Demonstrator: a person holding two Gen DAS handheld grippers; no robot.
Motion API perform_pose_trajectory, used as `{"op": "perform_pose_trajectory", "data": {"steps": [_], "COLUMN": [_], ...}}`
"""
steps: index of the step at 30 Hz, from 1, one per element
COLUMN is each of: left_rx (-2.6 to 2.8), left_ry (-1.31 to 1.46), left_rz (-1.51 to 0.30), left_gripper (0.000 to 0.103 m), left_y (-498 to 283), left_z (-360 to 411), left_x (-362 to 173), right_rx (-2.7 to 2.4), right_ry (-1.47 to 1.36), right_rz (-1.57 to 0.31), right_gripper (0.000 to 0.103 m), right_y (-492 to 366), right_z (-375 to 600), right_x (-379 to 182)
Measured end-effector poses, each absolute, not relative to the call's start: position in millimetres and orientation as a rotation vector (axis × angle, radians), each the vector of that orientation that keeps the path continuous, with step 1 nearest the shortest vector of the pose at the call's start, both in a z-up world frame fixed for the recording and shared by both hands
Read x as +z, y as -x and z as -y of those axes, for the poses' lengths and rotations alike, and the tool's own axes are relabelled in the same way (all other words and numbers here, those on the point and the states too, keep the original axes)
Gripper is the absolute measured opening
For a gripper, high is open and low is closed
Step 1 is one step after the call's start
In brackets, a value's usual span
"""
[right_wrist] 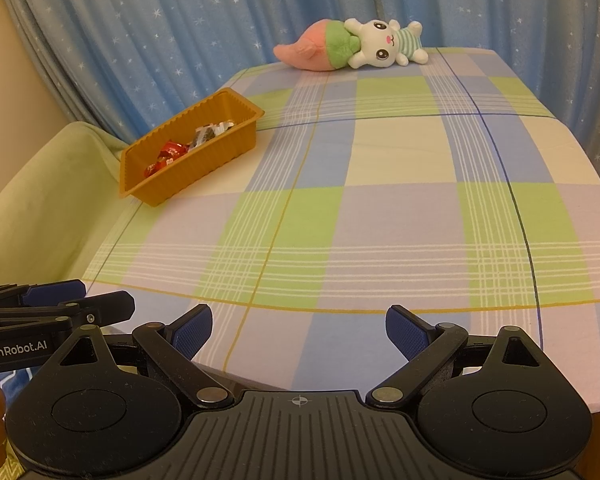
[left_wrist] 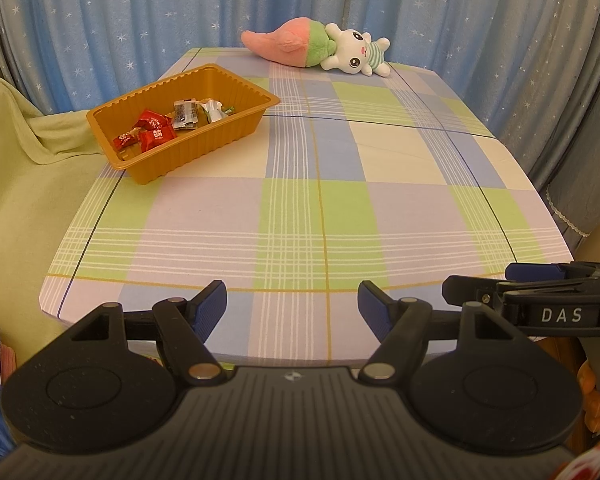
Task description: Organize snacks
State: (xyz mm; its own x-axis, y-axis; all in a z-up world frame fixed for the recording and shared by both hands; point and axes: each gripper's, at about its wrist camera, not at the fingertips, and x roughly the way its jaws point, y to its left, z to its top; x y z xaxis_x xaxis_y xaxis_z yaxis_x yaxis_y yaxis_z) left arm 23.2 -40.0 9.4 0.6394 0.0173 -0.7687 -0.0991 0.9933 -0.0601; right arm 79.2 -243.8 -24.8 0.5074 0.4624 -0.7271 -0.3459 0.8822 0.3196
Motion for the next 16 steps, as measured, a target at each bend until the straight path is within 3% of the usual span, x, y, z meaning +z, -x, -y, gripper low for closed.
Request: {"op": "perform_pose_trajectory", "data": {"steps": [11, 16], "left_rx": [0.079, 0.09], "left_ry": [0.108, 0.121], "left_rz": [-0.871, -0.879], "left_gripper": [0.071, 0.076], "left_y": [-20.3, -22.6], "left_z": [33.7, 31.1], "left_x": [12.9, 10.5], "right_rx": [0.496, 0.498], "right_ry": [-0.135, -0.134], "right_rz": [-0.917, -0.922], "right_gripper": [0.093, 0.093], "right_y": [-78.3, -78.2], "right_z": [238.9, 237.0], "right_x": [-24.8, -26.3]}}
